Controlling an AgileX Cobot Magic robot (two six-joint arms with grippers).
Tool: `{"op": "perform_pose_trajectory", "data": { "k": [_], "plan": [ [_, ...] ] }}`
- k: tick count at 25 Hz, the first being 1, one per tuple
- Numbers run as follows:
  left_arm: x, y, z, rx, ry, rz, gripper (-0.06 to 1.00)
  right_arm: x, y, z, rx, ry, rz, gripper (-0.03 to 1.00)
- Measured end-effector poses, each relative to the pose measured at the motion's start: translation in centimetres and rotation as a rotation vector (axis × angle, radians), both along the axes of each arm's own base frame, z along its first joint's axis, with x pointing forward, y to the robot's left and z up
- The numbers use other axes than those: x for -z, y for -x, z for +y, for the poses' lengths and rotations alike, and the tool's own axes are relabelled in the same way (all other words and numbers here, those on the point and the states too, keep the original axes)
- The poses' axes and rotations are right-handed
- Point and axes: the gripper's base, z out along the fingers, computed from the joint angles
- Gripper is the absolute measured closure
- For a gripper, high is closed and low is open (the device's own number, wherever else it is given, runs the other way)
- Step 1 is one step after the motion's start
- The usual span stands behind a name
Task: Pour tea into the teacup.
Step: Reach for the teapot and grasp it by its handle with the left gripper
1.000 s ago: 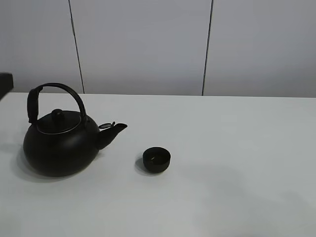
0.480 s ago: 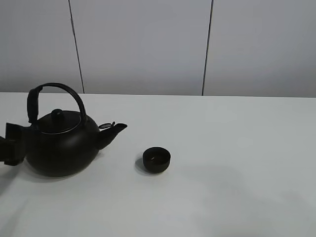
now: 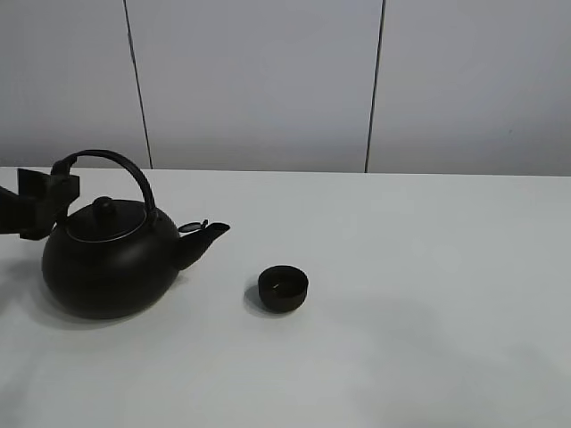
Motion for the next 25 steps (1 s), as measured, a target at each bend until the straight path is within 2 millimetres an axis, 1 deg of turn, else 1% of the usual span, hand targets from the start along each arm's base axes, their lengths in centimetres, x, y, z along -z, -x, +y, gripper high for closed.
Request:
{"op": "perform_pose_trajectory", "data": {
  "k": [6, 12, 19, 21, 25],
  "plan": [
    [-0.5, -1.0, 0.9, -0.012, 0.005, -0.03, 0.25, 0.0, 0.0, 0.0, 0.0, 0.0, 0.0, 0.35],
    [-0.7, -1.9, 0.5, 0.024, 0.019, -0.031, 0.25, 0.0, 0.0, 0.0, 0.0, 0.0, 0.0, 0.35],
    [-0.7, -2.2, 0.4, 0.037, 0.017, -0.02, 0.25, 0.0, 0.0, 0.0, 0.0, 0.0, 0.0, 0.35],
    [-0.3, -2.2, 0.3, 0.045, 0.013, -0.007, 0.25, 0.0, 0.0, 0.0, 0.0, 0.0, 0.0, 0.35],
    [1.5, -2.2, 0.2, 0.052, 0.01, 0.04, 0.25, 0.0, 0.0, 0.0, 0.0, 0.0, 0.0, 0.35]
  ]
}}
